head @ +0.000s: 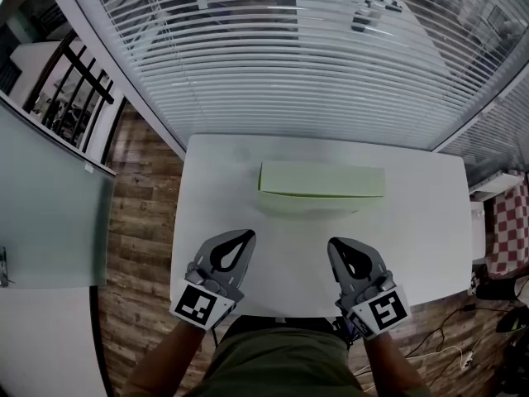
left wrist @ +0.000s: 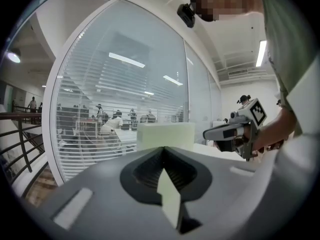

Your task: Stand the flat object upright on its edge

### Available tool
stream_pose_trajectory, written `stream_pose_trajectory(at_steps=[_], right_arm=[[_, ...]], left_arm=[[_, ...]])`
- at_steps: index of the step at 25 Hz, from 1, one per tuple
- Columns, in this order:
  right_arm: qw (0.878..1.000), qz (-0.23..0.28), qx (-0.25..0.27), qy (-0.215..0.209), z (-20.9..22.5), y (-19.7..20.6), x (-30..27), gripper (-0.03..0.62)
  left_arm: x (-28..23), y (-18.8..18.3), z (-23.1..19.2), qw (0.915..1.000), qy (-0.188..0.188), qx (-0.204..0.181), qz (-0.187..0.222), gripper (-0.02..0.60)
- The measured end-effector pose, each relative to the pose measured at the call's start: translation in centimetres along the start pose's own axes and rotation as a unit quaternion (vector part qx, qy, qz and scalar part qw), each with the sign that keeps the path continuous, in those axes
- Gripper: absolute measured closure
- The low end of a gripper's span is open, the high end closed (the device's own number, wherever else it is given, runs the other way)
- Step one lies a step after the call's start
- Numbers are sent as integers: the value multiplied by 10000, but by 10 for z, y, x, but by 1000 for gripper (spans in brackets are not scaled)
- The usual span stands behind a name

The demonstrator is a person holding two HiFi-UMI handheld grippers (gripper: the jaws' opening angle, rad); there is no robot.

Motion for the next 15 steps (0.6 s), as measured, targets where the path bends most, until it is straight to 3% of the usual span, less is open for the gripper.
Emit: stream_pose_trajectory(at_steps=[15], right_arm=[[9997, -249, -16, 16, 10, 19, 15, 583]], left_arm=[[-3, 10, 13, 10000, -53, -15, -68, 581]])
Point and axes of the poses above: the fingertips, and each gripper's own axes: x backward along the fingers, z to its right, y out of its underside, the point moved 3 cm from there along x, backward along the fingers, and after that the axes turned 10 degrees about -y, right-handed, at the moved point
